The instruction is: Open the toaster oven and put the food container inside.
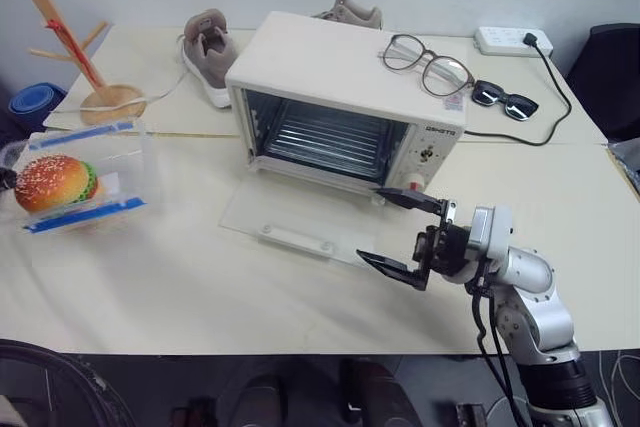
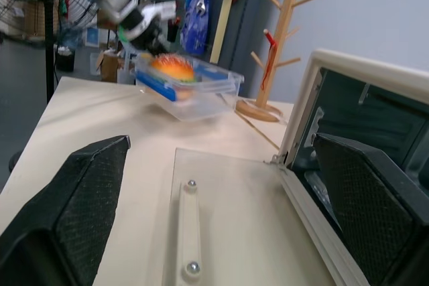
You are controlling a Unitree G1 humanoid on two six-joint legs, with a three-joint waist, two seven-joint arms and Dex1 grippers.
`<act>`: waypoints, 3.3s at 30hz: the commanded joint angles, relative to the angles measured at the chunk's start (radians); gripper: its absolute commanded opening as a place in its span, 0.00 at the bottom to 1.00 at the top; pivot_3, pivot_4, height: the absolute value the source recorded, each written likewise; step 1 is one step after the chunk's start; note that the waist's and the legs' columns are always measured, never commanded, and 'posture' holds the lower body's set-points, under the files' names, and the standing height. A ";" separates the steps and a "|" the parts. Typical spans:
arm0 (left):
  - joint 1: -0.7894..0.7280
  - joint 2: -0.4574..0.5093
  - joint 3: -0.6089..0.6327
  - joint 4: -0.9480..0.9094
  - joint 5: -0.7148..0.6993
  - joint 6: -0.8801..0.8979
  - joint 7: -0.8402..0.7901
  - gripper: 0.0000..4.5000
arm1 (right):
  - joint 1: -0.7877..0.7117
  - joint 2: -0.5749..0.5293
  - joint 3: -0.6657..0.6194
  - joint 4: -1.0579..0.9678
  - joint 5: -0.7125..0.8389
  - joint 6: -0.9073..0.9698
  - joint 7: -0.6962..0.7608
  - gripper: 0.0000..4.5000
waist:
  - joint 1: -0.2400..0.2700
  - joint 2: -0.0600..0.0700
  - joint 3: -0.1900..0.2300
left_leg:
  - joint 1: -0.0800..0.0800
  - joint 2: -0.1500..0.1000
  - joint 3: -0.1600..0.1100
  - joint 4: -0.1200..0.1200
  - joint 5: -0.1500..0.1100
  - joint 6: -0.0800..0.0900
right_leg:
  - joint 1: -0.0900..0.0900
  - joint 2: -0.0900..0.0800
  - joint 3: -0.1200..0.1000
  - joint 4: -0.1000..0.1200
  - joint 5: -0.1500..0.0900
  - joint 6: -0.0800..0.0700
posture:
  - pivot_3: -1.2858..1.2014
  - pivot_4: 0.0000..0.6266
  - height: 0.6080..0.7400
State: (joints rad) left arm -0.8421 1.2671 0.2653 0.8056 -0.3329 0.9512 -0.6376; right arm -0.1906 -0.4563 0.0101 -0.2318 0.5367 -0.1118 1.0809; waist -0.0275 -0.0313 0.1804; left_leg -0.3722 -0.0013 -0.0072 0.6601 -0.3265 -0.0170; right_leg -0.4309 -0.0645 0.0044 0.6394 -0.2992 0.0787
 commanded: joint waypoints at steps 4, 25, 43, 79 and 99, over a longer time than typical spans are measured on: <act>0.171 0.036 0.087 -0.442 -0.128 0.286 -0.095 0.03 | 0.034 -0.046 -0.060 0.006 0.007 -0.017 0.018 1.00 | 0.000 0.002 0.001 | 0.001 0.000 0.000 0.001 0.000 0.002 | 0.001 -0.002 0.000 0.000 0.000 0.000 | 0.52 0.24 1.00; -0.129 -0.671 -0.132 -0.854 -0.137 0.571 0.255 0.03 | 0.303 -0.047 -0.147 -0.092 -0.048 -0.106 -0.080 1.00 | 0.015 0.005 0.003 | 0.002 -0.001 0.001 0.006 0.002 -0.001 | 0.001 0.003 0.003 0.007 0.001 0.001 | 0.52 0.24 1.00; 0.005 -0.415 -0.028 -0.833 -0.228 0.163 -0.185 0.66 | 0.409 -0.183 -0.101 -0.364 -0.049 0.177 -0.202 0.81 | 0.007 0.006 0.003 | 0.004 -0.001 0.003 0.005 0.003 -0.002 | 0.002 0.003 0.004 0.006 0.000 0.001 | 0.52 0.24 1.00; 0.281 -0.887 -0.098 -0.597 -0.046 -0.666 -0.023 0.01 | -0.176 0.117 0.140 0.037 -0.418 0.276 -0.576 0.01 | 0.026 0.005 0.002 | 0.001 -0.002 -0.001 0.009 0.002 0.003 | 0.003 0.002 0.000 0.007 0.000 0.001 | 0.52 0.24 1.00; 0.528 -0.623 0.018 -0.816 -0.200 -0.523 -0.235 0.20 | -0.119 0.061 0.062 -0.112 -0.208 0.365 -0.391 0.00 | -0.001 0.006 0.002 | 0.000 0.001 0.001 0.004 0.002 0.002 | 0.000 0.002 0.002 0.005 0.001 0.001 | 0.52 0.24 1.00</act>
State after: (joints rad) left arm -0.3380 0.6025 0.2325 0.0663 -0.4815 0.4181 -0.8068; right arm -0.3287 -0.3638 0.1276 -0.2574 0.2598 0.2409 0.6399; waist -0.0280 -0.0256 0.1828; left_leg -0.3724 -0.0009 -0.0063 0.6643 -0.3246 -0.0147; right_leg -0.4310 -0.0623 0.0066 0.6436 -0.2985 0.0799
